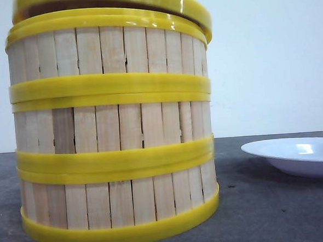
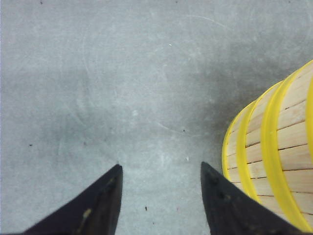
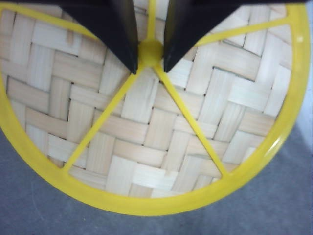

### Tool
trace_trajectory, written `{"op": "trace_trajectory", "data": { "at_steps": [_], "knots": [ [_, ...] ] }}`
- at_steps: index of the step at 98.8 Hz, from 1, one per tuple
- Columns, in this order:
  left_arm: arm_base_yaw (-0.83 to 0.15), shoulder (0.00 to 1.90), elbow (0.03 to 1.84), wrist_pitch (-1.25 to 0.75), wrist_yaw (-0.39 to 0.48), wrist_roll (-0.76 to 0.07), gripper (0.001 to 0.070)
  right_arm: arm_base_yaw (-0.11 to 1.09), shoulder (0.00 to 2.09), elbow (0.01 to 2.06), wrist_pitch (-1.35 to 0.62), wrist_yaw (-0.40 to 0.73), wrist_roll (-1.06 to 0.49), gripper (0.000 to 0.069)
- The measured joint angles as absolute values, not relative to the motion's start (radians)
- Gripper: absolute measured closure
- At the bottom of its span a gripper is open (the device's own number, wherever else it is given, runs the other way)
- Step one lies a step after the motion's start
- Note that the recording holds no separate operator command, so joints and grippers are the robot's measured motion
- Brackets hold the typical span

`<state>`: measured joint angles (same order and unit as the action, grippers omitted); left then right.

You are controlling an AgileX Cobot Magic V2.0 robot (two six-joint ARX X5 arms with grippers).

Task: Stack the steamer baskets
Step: 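Lower the lid onto the top of the basket stack with the right gripper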

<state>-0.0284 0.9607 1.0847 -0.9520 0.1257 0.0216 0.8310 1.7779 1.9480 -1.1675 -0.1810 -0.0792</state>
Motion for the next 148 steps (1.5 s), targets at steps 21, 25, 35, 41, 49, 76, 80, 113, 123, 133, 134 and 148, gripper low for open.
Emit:
{"op": "trace_trajectory", "data": {
  "at_steps": [21, 25, 35, 41, 49, 76, 80, 113, 123, 133, 134, 148],
  "knots": [
    [-0.028, 0.961, 1.085, -0.952, 0.126, 0.022, 0.041, 0.84, 1.792, 1.95, -1.153, -0.18, -0.08, 0.0614],
    [-0.028, 0.961, 1.085, -0.952, 0.126, 0.022, 0.041, 0.842, 1.794, 1.952, -1.153, -0.18, -0.08, 0.0614],
    [-0.028, 0.961, 1.085, -0.952, 0.126, 0.022, 0.041, 0.852, 1.796, 1.953, -1.151, -0.175, -0.082, 0.0614],
    [-0.028, 0.961, 1.085, -0.952, 0.126, 0.022, 0.041, 0.862, 1.796, 1.954, -1.151, -0.171, -0.083, 0.0614],
    [-0.028, 0.961, 1.085, -0.952, 0.126, 0.022, 0.041, 0.876, 1.796, 1.954, -1.151, -0.157, -0.083, 0.0614],
    [-0.028, 0.961, 1.085, -0.952, 0.126, 0.022, 0.041, 0.882, 1.796, 1.957, -1.165, -0.129, -0.09, 0.0614],
    [-0.028, 0.961, 1.085, -0.952, 0.126, 0.022, 0.041, 0.883, 1.796, 1.957, -1.167, -0.127, -0.09, 0.0614],
    [-0.028, 0.961, 1.085, -0.952, 0.126, 0.022, 0.041, 0.882, 1.796, 1.959, -1.185, -0.125, -0.09, 0.0573],
    [-0.028, 0.961, 1.085, -0.952, 0.126, 0.022, 0.041, 0.882, 1.796, 1.959, -1.192, -0.125, -0.09, 0.056],
    [-0.028, 0.961, 1.085, -0.952, 0.126, 0.022, 0.041, 0.882, 1.796, 1.961, -1.196, -0.125, -0.09, 0.0557],
    [-0.028, 0.961, 1.085, -0.952, 0.126, 0.022, 0.041, 0.882, 1.796, 1.961, -1.196, -0.125, -0.09, 0.0557],
    [-0.028, 0.961, 1.085, -0.952, 0.126, 0.022, 0.041, 0.882, 1.796, 1.961, -1.197, -0.125, -0.09, 0.0557]
  ]
}}
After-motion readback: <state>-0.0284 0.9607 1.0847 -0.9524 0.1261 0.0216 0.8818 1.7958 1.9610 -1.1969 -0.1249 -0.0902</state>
